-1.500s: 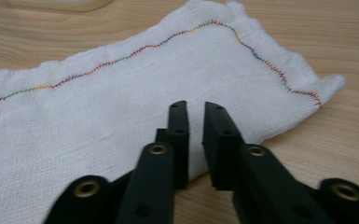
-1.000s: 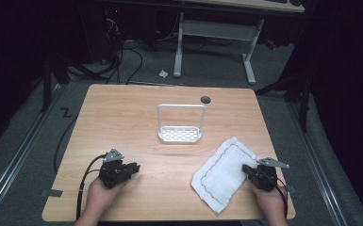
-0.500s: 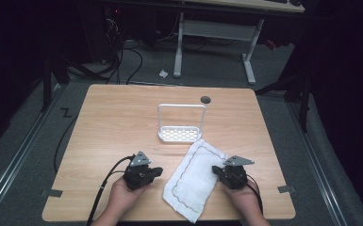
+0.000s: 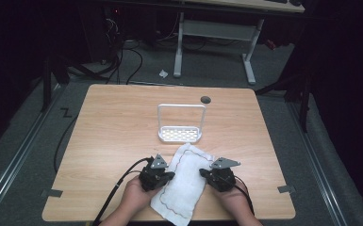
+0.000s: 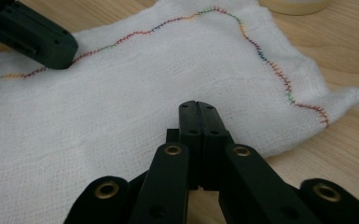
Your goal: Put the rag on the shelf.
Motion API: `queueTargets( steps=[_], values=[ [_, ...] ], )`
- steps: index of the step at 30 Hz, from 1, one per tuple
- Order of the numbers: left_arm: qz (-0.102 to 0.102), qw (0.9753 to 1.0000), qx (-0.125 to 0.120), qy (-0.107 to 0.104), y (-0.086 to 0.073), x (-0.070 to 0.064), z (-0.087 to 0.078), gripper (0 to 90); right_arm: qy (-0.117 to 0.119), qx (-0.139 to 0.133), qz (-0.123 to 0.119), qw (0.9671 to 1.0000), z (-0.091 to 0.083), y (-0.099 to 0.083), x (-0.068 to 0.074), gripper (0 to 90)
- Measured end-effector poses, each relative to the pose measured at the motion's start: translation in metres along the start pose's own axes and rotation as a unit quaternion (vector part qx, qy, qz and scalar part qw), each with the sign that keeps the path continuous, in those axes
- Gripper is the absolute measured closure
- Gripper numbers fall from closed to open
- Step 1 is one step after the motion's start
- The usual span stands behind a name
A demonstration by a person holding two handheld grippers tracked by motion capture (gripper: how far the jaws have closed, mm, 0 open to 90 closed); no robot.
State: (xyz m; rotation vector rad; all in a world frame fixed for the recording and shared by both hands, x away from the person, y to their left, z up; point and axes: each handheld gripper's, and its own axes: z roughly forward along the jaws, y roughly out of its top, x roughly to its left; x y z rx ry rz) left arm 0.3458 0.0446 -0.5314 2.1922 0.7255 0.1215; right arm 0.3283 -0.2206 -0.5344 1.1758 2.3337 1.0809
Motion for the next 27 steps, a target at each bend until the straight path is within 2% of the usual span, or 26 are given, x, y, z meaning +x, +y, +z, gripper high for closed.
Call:
queueTargets(
  steps=[3,5,7,8,9,11,14,15,18,22,24,26,27],
  values=[
    [-0.006,0.9999,-0.001,-0.014,-0.009,-0.005,-0.007,89.8,0.003,-0.001,0.0,1.0,0.003,0.002,0.003,90.0],
    [-0.024,0.9992,0.0,-0.032,-0.01,-0.003,-0.01,89.5,-0.005,-0.01,-0.006,0.9999,0.002,0.006,0.005,90.0],
    [-0.029,0.9992,-0.015,-0.024,-0.005,0.002,-0.013,86.7,-0.013,-0.039,0.003,0.9992,-0.007,0.011,0.001,90.0],
    [-0.033,0.999,-0.023,-0.019,-0.001,0.006,-0.014,85.8,-0.019,-0.044,0.003,0.9989,-0.01,0.012,-0.002,90.0],
    [-0.036,0.9989,-0.026,-0.012,0.004,0.01,-0.012,85.3,-0.025,-0.042,0.003,0.9988,-0.011,0.012,-0.005,90.0],
    [-0.03,0.9994,-0.018,-0.004,0.012,0.015,-0.004,84.6,-0.028,-0.026,0.011,0.9992,-0.008,0.009,-0.01,90.0],
    [-0.022,0.9997,0.002,-0.006,0.016,0.015,0.011,84.8,-0.024,-0.005,-0.001,0.9997,-0.002,0.005,-0.009,90.0],
    [-0.023,0.9997,-0.002,-0.005,0.015,0.014,0.012,85.3,-0.024,-0.001,-0.004,0.9997,0.0,0.004,-0.008,90.0],
    [-0.027,0.9996,-0.002,-0.01,0.01,0.008,0.009,87.1,-0.022,0.0,-0.01,0.9997,0.004,0.007,-0.007,90.0],
    [-0.016,0.9995,-0.001,-0.025,-0.005,-0.007,-0.002,87.0,-0.015,-0.001,-0.02,0.9997,0.008,0.01,-0.005,90.0],
    [-0.005,0.9995,-0.005,-0.032,-0.011,-0.012,-0.006,85.5,-0.006,-0.002,-0.023,0.9997,0.011,0.011,-0.001,89.9],
    [-0.019,0.9991,-0.005,-0.036,-0.012,-0.008,-0.011,81.5,0.001,-0.003,-0.026,0.9997,0.012,0.011,0.003,88.9],
    [-0.028,0.9991,-0.013,-0.03,-0.011,-0.003,-0.014,78.6,0.003,-0.005,-0.028,0.9996,0.012,0.011,0.005,87.0]
  ],
)
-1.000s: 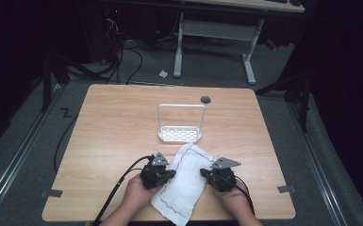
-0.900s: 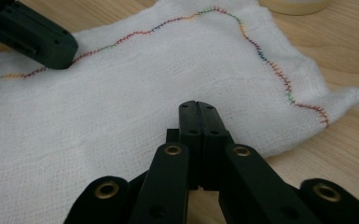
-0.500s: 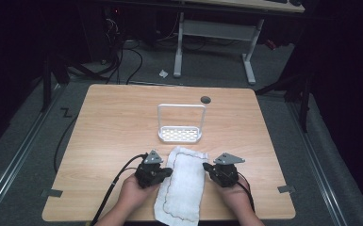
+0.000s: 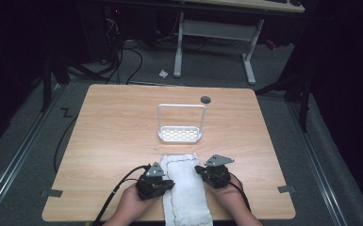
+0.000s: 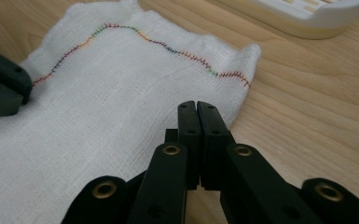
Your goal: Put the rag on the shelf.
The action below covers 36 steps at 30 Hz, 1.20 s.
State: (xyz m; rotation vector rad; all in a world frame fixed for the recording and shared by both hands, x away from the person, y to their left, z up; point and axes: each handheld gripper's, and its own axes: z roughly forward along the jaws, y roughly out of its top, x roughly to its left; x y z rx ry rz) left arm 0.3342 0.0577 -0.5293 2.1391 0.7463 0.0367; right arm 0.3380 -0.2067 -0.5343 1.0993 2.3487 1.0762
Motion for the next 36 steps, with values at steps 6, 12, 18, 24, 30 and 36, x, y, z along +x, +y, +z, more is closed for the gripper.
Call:
queueTargets(
  steps=[6,12,18,24,30,36],
  values=[
    [-0.054,0.9944,-0.05,0.076,0.02,0.037,-0.006,56.5,0.008,-0.022,0.012,0.9997,-0.009,-0.002,-0.002,76.1],
    [-0.056,0.9911,-0.031,0.117,0.028,0.049,0.018,49.2,0.008,-0.019,0.025,0.9995,-0.01,-0.008,-0.008,73.2],
    [-0.043,0.9911,-0.042,0.119,0.026,0.047,0.026,62.9,0.014,-0.03,0.025,0.9991,-0.012,-0.006,-0.006,69.3],
    [-0.075,0.9927,-0.049,0.081,0.023,0.051,0.026,80.6,0.024,-0.033,0.034,0.9986,-0.011,-0.006,-0.006,63.6],
    [-0.079,0.9929,-0.049,0.074,0.023,0.053,0.025,81.8,0.012,-0.031,0.039,0.9987,-0.006,0.005,-0.007,55.9],
    [-0.08,0.9929,-0.05,0.072,0.023,0.053,0.025,81.6,-0.012,-0.02,0.084,0.9962,0.014,0.025,-0.027,52.6]
  ],
)
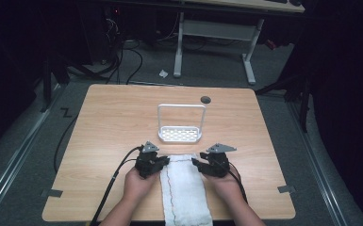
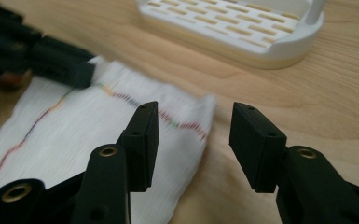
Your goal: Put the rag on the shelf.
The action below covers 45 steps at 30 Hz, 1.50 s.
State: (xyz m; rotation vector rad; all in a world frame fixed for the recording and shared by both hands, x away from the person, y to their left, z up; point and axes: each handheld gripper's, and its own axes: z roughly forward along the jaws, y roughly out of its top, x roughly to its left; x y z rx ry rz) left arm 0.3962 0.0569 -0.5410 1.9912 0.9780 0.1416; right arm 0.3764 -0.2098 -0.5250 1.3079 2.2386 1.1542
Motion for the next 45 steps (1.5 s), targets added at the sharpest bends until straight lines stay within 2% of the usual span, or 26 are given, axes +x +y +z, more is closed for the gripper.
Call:
queueTargets(
  steps=[3,6,7,9,10,12,14,16,24,28,34,43,45],
  values=[
    [-0.004,1.0,0.0,-0.003,0.0,0.001,0.0,81.4,-0.011,0.015,0.002,0.9998,0.012,0.003,-0.004,54.7],
    [-0.005,1.0,0.0,-0.003,0.0,0.001,0.0,81.3,-0.005,0.016,0.007,0.9998,0.017,0.002,-0.006,57.6],
    [-0.005,1.0,-0.001,-0.003,0.0,0.001,0.0,81.3,-0.001,0.018,0.005,0.9998,0.017,0.002,-0.004,63.8],
    [-0.005,1.0,0.0,-0.003,0.0,0.001,-0.001,81.3,0.017,0.017,-0.009,0.9997,0.016,-0.002,0.001,69.5],
    [-0.005,1.0,0.0,-0.003,0.0,0.001,-0.001,81.3,0.017,0.012,-0.015,0.9997,0.016,-0.004,0.004,74.1],
    [-0.005,1.0,-0.001,-0.002,-0.001,0.001,-0.001,81.3,0.025,0.015,-0.011,0.9995,0.016,-0.005,0.006,80.3],
    [0.0,0.9998,-0.017,-0.003,-0.002,0.0,-0.004,81.3,0.025,0.014,-0.017,0.9995,0.015,-0.005,0.008,84.8],
    [0.011,0.9984,-0.054,-0.013,-0.005,-0.001,-0.011,82.2,0.021,0.003,-0.029,0.9994,0.013,-0.005,0.009,85.8],
    [0.017,0.9973,-0.07,-0.01,-0.006,-0.003,-0.013,82.3,0.013,-0.053,-0.048,0.9973,-0.005,-0.001,0.015,86.0],
    [0.009,0.9962,-0.085,-0.018,-0.004,-0.004,-0.019,82.1,0.016,-0.072,-0.056,0.9957,-0.013,0.0,0.017,86.0],
    [0.009,0.9931,-0.114,-0.028,0.006,-0.01,-0.034,82.1,0.024,-0.098,-0.047,0.9938,-0.025,0.003,0.018,85.9],
    [0.02,0.9891,-0.143,-0.029,0.02,-0.016,-0.048,82.1,0.026,-0.129,-0.017,0.9912,-0.033,0.014,0.015,85.9],
    [0.023,0.9881,-0.149,-0.03,0.024,-0.017,-0.052,82.1,0.023,-0.131,-0.024,0.9908,-0.036,0.017,0.016,85.9]
  ],
)
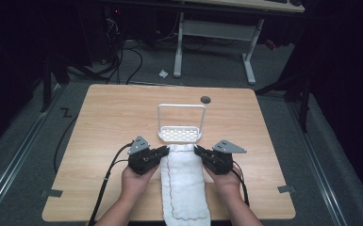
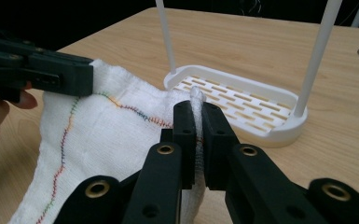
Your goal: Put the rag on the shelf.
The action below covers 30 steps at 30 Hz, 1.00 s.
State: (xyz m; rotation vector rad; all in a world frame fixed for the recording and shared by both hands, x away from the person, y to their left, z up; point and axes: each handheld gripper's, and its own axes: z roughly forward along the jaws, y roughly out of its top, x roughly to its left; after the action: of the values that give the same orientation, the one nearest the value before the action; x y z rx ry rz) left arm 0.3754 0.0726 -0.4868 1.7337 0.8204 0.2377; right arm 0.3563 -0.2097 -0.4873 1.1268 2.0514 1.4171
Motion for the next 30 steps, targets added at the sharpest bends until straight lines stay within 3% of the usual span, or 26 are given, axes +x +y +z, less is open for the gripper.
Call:
queueTargets(
  steps=[4,15,30],
  values=[
    [0.015,0.9998,-0.009,0.003,0.009,-0.003,-0.003,82.0,-0.008,-0.013,-0.015,0.9998,-0.004,0.007,0.003,85.8],
    [0.028,0.9987,-0.039,0.017,0.035,-0.006,-0.009,82.1,-0.026,-0.044,-0.037,0.998,-0.011,0.033,0.007,85.8],
    [0.058,0.9938,-0.091,0.03,0.086,-0.012,-0.024,82.2,-0.027,-0.106,-0.059,0.9923,-0.028,0.084,0.012,85.9]
  ],
)
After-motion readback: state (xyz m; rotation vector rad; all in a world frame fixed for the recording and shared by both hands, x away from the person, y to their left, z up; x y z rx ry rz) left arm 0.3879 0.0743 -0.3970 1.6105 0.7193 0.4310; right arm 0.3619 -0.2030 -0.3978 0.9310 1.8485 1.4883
